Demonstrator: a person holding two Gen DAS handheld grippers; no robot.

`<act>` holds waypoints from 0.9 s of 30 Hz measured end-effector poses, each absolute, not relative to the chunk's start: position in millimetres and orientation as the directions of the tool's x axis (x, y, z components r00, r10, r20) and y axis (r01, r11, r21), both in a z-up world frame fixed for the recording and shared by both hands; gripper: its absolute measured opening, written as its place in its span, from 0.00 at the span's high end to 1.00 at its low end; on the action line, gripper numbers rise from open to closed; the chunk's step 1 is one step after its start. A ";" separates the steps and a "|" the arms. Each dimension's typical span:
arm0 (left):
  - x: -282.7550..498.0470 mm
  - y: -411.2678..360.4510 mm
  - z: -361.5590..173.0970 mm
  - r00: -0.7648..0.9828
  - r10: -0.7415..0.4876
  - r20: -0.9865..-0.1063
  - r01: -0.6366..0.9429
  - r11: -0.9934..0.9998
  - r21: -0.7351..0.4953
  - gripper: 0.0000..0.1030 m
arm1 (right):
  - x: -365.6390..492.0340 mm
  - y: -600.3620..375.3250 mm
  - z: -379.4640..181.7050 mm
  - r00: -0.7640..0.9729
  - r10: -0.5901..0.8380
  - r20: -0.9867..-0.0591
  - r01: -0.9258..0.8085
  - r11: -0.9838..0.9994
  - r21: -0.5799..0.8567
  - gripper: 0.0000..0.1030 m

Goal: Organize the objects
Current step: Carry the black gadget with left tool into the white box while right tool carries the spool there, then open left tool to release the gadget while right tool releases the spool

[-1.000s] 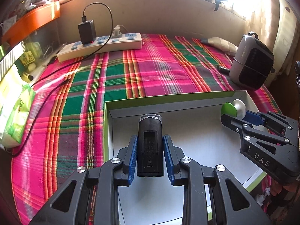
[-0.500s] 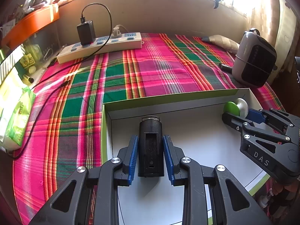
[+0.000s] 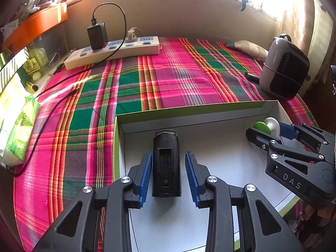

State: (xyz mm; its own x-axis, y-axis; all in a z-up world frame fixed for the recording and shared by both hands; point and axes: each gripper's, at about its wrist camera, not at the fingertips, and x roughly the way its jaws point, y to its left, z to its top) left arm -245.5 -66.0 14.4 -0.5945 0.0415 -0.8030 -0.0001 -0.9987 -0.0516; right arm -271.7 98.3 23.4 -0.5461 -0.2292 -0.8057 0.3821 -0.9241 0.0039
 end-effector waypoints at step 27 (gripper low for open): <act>-208.8 -67.8 40.9 -0.648 0.054 -0.759 -0.006 -0.998 -0.066 0.66 | -243.9 109.4 45.4 -0.592 -0.257 -0.764 0.379 -0.925 0.018 0.51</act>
